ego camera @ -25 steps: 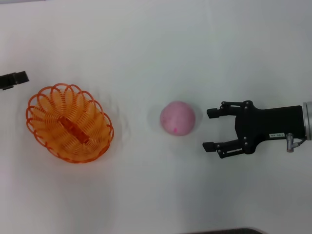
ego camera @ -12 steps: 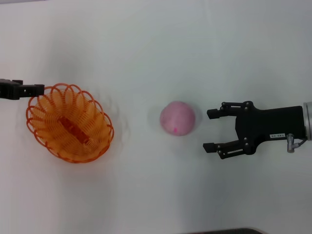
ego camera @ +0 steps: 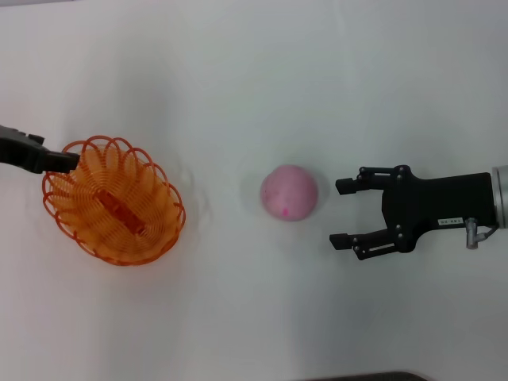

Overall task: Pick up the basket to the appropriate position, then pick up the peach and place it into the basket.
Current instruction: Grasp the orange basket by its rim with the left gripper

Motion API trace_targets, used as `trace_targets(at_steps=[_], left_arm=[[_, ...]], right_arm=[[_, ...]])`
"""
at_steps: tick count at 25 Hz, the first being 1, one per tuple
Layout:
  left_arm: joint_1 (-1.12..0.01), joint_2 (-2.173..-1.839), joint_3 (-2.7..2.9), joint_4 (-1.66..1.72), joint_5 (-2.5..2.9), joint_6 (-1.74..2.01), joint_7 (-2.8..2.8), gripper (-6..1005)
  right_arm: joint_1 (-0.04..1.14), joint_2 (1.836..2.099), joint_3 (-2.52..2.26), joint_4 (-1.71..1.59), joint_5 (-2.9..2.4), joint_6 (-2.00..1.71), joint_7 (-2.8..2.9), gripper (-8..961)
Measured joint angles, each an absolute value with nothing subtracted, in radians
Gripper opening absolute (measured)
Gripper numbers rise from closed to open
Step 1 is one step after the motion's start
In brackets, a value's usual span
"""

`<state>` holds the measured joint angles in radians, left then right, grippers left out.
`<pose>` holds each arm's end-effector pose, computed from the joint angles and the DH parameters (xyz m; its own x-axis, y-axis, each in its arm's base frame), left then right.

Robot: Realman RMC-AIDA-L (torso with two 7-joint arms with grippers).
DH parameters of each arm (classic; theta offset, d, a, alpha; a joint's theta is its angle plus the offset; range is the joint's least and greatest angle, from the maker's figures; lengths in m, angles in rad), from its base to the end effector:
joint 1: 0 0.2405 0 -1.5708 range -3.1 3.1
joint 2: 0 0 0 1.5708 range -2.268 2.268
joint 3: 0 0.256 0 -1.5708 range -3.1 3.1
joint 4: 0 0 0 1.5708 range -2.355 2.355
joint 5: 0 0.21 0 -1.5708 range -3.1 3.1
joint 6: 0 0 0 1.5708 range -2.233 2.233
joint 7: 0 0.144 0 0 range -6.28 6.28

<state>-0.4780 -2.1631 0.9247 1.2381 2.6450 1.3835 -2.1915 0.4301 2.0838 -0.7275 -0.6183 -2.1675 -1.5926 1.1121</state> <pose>-0.2742 0.3525 0.0356 0.6931 0.7183 0.0595 0.6363 -0.5710 -0.5187 0.3040 0.2768 -0.0248 0.9104 -0.2475 -0.3315 -0.2995 -0.9471 -0.1155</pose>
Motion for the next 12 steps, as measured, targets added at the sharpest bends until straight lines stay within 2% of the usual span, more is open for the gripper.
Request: trace_targets(at_steps=[12], left_arm=[[-0.512,-2.162,0.989,1.23,2.69,1.399,-2.194,666]], right_arm=[[0.432,2.085,-0.734,-0.618,-2.168,-1.591,1.125,915]])
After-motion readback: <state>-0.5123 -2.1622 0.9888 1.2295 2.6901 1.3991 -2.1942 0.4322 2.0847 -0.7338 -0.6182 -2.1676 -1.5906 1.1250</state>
